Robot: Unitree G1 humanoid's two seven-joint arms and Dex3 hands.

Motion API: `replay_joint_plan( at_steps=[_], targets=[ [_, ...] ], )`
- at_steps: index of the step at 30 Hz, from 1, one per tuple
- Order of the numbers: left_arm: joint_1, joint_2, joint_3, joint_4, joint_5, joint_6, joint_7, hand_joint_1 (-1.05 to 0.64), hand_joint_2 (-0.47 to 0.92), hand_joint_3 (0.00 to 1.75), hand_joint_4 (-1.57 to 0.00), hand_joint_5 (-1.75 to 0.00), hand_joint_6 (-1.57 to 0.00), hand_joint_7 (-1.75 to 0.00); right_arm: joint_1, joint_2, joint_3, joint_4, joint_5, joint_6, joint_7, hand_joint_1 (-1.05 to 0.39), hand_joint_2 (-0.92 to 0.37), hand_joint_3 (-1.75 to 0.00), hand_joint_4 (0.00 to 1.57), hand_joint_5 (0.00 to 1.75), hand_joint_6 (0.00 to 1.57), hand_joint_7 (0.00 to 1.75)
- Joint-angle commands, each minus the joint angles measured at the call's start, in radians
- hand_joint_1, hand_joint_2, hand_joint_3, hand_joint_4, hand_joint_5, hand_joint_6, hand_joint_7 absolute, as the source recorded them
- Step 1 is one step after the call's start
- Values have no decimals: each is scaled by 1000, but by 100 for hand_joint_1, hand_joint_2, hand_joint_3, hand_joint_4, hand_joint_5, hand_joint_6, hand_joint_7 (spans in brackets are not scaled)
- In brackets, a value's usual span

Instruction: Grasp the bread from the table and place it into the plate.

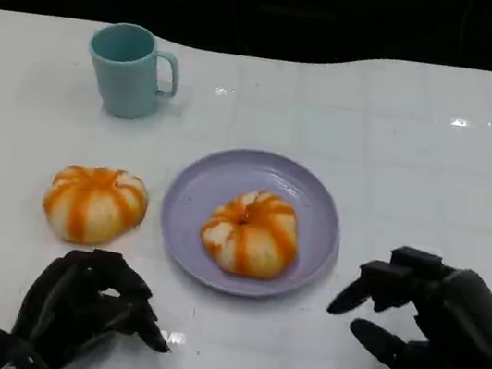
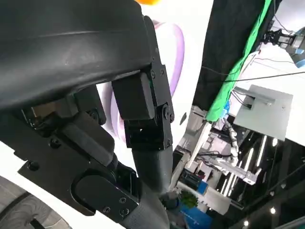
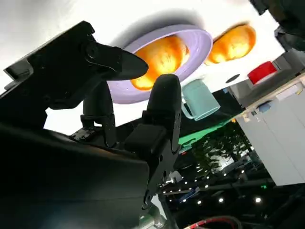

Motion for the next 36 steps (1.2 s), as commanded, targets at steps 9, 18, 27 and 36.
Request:
replay_joint_plan(
  at_steps=[9,18,27,36],
  targets=[
    [2,16,6,-13,-4,15,5,-105,60,0,-157,-59,-157,-36,239,-11,-74,-264,96,100,151,-18,-54,-102,76,175,60,136],
    [-5,29,7,-1,2,6,0,-105,60,0,-157,-59,-157,-36,224,33,-91,-135,58,19,65,-15,-52,-114,79,175,52,155],
    [-20,27,8,20,6,-3,6,-105,60,0,-157,-60,-157,-38,109,27,-90,90,-93,-112,-164,-15,-40,-135,84,175,72,153],
    [-35,17,10,49,5,-27,-3,-105,61,0,-157,-59,-157,-36,87,15,-84,137,-87,-115,-187,-17,-37,-138,83,175,68,159]
  ],
)
